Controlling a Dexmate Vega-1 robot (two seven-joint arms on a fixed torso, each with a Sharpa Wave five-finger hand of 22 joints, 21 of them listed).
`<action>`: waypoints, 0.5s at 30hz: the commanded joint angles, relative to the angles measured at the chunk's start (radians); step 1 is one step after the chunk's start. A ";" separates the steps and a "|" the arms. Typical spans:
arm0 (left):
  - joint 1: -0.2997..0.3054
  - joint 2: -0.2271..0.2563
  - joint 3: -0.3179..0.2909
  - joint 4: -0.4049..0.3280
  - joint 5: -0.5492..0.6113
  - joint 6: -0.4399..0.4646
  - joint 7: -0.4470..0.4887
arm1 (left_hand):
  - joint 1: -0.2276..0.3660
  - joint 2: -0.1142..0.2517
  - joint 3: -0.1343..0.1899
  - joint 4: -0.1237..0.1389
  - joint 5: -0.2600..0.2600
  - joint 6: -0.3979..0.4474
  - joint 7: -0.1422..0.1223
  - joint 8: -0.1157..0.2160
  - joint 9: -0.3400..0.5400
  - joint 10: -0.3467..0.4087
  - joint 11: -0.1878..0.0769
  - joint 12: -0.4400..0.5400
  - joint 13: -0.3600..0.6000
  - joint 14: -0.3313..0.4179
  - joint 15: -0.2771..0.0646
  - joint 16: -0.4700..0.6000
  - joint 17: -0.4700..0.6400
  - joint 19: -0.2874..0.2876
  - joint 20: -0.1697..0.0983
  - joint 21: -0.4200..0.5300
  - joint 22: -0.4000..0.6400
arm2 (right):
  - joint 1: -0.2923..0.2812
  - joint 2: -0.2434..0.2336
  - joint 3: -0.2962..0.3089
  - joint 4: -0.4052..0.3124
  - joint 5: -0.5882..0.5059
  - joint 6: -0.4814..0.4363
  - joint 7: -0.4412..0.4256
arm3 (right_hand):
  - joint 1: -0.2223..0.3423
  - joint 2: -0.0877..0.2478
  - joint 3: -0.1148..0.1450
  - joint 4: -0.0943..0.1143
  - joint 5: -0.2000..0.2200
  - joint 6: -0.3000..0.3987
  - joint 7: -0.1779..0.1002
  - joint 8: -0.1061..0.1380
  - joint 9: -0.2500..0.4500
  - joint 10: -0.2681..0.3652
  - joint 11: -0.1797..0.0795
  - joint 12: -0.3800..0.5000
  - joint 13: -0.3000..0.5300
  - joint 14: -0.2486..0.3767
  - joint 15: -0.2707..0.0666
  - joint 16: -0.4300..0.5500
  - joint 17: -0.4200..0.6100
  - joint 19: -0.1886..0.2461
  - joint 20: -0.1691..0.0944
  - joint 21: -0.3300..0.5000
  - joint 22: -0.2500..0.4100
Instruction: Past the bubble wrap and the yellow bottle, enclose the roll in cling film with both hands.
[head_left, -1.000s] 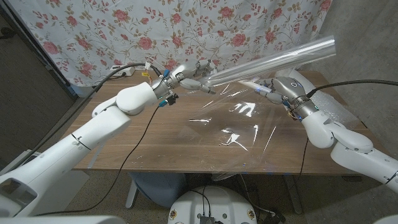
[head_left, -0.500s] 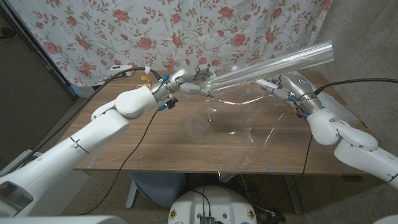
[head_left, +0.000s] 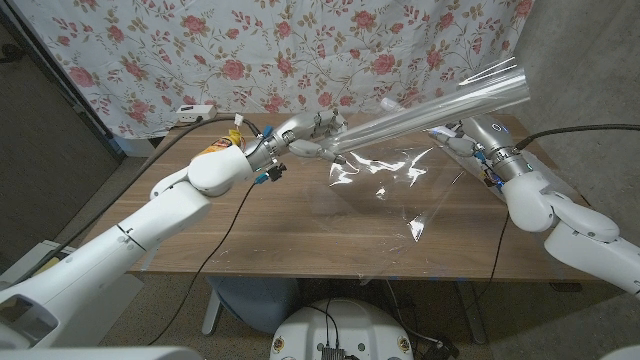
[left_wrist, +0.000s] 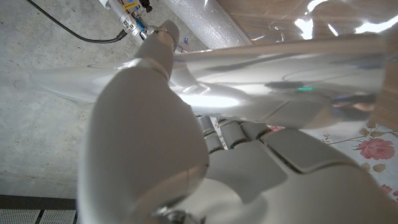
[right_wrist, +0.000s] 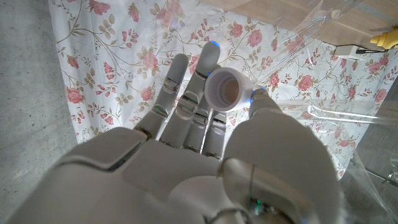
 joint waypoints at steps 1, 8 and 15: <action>0.006 0.006 0.013 0.007 0.006 0.006 -0.007 | 0.128 0.181 0.108 0.097 0.001 0.011 -0.002 0.085 0.004 0.002 -0.001 0.007 0.006 0.000 0.004 0.003 -0.012 -0.004 0.000 0.008 0.002 | -0.024 0.019 0.050 0.002 0.045 0.037 -0.006 | 0.014 0.019 0.340 -0.042 0.006 0.031 -0.029 0.006 0.003 0.069 -0.066 0.003 0.001 0.001 -0.027 0.007 0.000 -0.005 -0.103 0.008 0.000; 0.014 0.043 0.017 -0.032 0.101 0.013 0.016 | 0.126 0.180 0.112 0.097 0.001 0.017 -0.005 0.086 -0.006 0.008 -0.008 0.007 -0.001 -0.001 0.002 0.003 -0.007 -0.004 0.000 0.010 0.000 | -0.038 0.039 0.093 0.005 0.078 0.056 -0.006 | 0.014 0.019 0.340 -0.042 0.006 0.029 -0.030 0.005 0.002 0.070 -0.068 0.002 0.002 0.000 -0.026 0.007 0.000 -0.006 -0.103 0.008 0.000; 0.014 0.057 0.024 -0.052 0.174 0.016 0.025 | 0.127 0.178 0.113 0.096 0.001 0.019 -0.006 0.091 -0.005 0.007 -0.007 0.011 0.003 0.000 0.005 0.002 -0.009 -0.004 0.000 0.012 -0.001 | -0.057 0.050 0.121 -0.005 0.075 0.066 -0.005 | 0.014 0.019 0.340 -0.042 0.006 0.030 -0.027 0.006 0.002 0.072 -0.068 0.001 0.001 -0.001 -0.026 0.008 0.000 -0.005 -0.103 0.009 0.000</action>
